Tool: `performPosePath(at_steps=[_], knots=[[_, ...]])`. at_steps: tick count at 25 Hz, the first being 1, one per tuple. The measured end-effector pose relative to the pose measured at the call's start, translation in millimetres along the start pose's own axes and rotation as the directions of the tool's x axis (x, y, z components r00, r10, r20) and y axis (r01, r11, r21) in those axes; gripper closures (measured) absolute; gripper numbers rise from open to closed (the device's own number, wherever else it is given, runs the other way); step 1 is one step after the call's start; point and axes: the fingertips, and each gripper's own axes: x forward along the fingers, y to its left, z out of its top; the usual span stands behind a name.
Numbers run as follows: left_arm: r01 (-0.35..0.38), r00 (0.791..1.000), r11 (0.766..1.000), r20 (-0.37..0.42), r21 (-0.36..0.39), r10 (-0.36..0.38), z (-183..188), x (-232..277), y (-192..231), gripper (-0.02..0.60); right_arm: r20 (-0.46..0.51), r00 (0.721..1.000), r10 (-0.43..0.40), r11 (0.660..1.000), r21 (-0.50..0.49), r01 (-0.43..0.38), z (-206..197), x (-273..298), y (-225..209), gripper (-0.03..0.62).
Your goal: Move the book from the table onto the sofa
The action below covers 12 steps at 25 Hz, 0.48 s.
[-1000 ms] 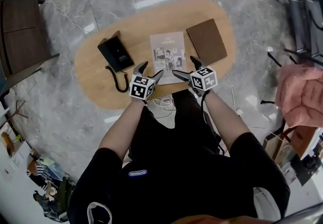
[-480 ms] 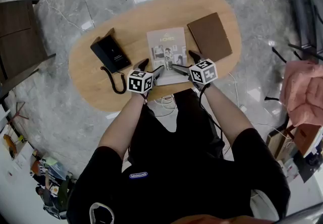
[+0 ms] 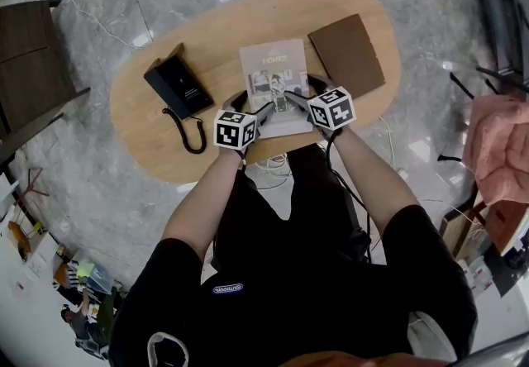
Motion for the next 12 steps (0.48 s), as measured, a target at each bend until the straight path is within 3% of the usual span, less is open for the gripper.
performPosePath(at_steps=[3, 4, 12], knots=[[0.002, 1.000, 1.000, -0.023, -0.029, -0.002, 1.1, -0.7, 1.8, 0.234, -0.015, 1.000, 0.003, 1.000, 0.006, -0.003, 1.9, -2.0, 1.3, 0.249], [0.005, 1.000, 0.999, -0.026, -0.046, -0.006, 1.7, -2.0, 1.9, 0.248, -0.016, 1.000, 0.000, 1.000, 0.015, 0.000, 2.1, -3.8, 2.1, 0.286], [0.031, 0.998, 0.992, 0.054, -0.123, -0.024, 5.8, -31.1, -15.0, 0.327, 0.073, 0.997, -0.017, 1.000, 0.012, 0.016, 11.5, -40.5, 18.1, 0.329]])
